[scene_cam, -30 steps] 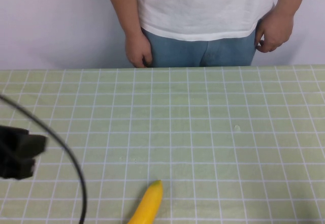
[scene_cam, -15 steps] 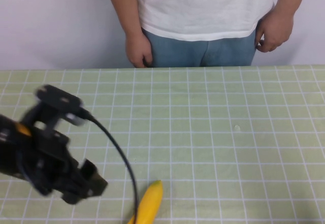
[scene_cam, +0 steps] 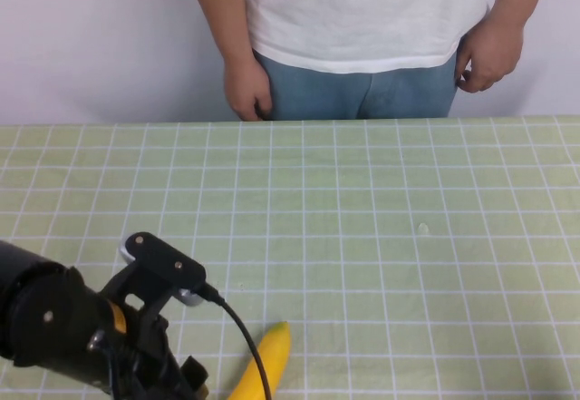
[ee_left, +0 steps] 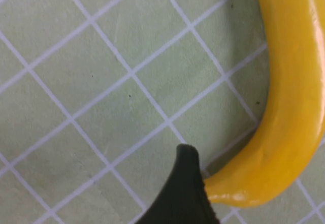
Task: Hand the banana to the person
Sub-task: Pick up the banana
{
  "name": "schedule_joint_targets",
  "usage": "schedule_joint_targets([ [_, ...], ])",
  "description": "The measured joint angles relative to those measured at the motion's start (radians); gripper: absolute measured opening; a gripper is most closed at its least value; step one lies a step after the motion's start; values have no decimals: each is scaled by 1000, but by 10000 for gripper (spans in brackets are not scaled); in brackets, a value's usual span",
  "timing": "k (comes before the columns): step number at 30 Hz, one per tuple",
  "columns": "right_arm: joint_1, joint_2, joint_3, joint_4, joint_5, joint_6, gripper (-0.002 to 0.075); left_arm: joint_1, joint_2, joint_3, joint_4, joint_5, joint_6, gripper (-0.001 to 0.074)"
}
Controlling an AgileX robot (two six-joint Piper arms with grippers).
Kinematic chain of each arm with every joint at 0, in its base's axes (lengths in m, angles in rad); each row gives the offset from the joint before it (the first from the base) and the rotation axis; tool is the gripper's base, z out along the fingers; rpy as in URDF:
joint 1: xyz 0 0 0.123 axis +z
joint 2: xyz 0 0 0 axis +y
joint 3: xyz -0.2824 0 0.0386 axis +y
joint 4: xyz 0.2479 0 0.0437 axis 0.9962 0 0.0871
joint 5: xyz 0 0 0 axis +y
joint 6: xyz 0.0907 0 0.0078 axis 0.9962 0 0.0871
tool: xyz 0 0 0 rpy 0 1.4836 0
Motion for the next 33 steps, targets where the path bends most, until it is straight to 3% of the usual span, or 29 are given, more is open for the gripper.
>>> schedule_joint_targets([
  [6,0,0,0,0,0,0,-7,-10,28,1,-54,-43,72,536],
  [14,0,0,0,0,0,0,-7,-106,122,1,-37,-65,52,536],
  [17,0,0,0,0,0,0,-7,-162,159,1,30,-89,-23,536],
  [23,0,0,0,0,0,0,-7,-227,257,1,295,-94,-348,536],
  [29,0,0,0,0,0,0,-7,-229,338,1,326,-119,-410,532],
  [31,0,0,0,0,0,0,-7,-229,352,1,321,-121,-410,497],
  [33,0,0,0,0,0,0,-7,-229,357,1,321,-121,-410,403],
])
